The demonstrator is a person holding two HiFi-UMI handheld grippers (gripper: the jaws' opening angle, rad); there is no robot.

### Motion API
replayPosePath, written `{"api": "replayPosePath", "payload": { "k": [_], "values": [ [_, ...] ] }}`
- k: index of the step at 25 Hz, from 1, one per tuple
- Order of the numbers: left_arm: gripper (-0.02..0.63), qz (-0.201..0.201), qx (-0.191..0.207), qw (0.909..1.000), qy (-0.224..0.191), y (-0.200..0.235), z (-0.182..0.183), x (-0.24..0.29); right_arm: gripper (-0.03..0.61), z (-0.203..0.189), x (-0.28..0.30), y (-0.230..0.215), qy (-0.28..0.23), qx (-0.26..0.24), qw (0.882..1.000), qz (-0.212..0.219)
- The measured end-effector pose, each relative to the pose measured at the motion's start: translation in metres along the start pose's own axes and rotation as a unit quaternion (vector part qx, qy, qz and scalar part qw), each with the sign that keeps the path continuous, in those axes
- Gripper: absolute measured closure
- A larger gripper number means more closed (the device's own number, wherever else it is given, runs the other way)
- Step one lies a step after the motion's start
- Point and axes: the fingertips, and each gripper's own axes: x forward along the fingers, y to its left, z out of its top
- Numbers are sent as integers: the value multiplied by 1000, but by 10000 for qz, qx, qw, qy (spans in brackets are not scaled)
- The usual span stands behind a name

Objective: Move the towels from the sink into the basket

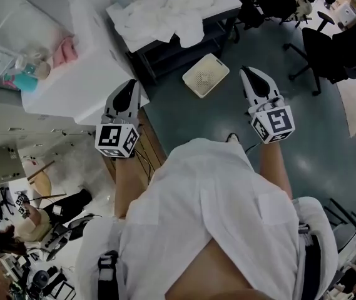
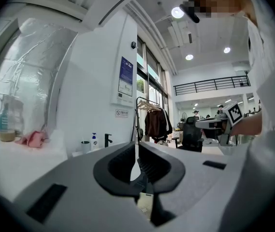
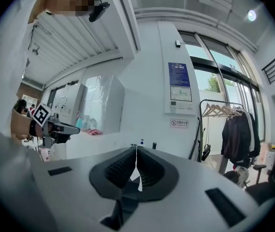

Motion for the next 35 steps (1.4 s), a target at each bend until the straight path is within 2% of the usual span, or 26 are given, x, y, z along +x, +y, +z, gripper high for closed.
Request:
{"api": "replayPosePath", "payload": {
  "k": [8,15,27,35],
  "values": [
    [584,94,-145,9998,55,6,-17,-3,550,-15,6,11,144,37,9997,174],
    [584,108,-202,9997,82,17,-18,28,549,-27,40,-8,232,138,9991,318],
    [584,595,-293,9976,212,94,-17,132,548,-43,190,-58,327,-44,9932,1118],
    [584,948,-360,9944,301,132,-19,192,543,-57,276,-83,457,-27,9817,1851]
  ]
}}
